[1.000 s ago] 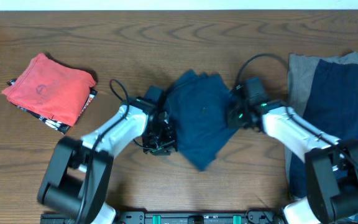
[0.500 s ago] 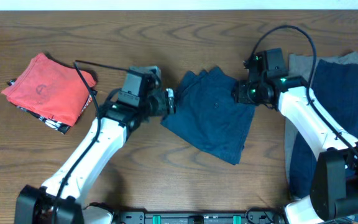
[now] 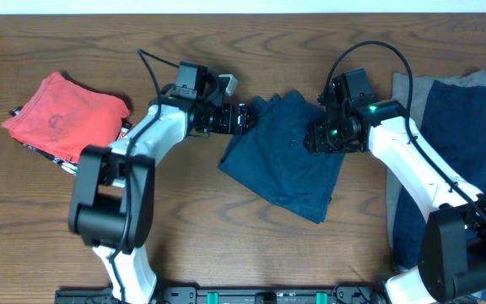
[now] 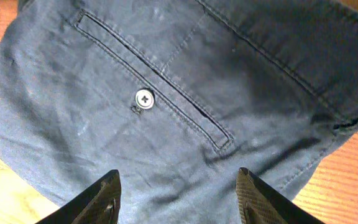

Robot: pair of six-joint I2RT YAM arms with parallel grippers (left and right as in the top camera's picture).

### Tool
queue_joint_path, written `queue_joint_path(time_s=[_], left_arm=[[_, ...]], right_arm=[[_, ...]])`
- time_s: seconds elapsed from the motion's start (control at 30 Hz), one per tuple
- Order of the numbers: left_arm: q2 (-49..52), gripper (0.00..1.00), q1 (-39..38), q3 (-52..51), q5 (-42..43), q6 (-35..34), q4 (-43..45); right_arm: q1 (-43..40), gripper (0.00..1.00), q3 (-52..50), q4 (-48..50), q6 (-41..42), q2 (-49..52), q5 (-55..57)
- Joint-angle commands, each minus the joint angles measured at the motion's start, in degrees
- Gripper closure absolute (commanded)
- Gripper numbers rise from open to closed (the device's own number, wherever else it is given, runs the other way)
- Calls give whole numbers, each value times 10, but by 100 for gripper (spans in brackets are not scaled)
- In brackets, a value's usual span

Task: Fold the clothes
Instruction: 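Grasp the folded shorts with the left gripper and place onto the red shirt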

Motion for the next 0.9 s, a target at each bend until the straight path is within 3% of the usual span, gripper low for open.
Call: queue_joint_path(time_s=[0.0,0.27,0.33,0.4,0.5,0.57,0.87], left_arm=[[41,4,-4,9,98,5,-6],[75,4,-42,9,99,16,-76],[75,13,-60,9,99,16,-84],[75,31,-74,9,99,16,-83],[75,75,-89,9,99,9,-68],[75,91,-92,9,99,-6,-59],[57,94,-66,10,69,-18,-61]], right_arm=[[3,41,9,-5,-6,6,13],[3,40,9,-8,-6,6,17],[3,40,9,-8,-6,6,17],[3,40,9,-9,-6,6,17],[3,40,9,-14,-6,6,17],[3,40,9,-17,-6,6,19],[3,41,9,-26,-6,6,31]])
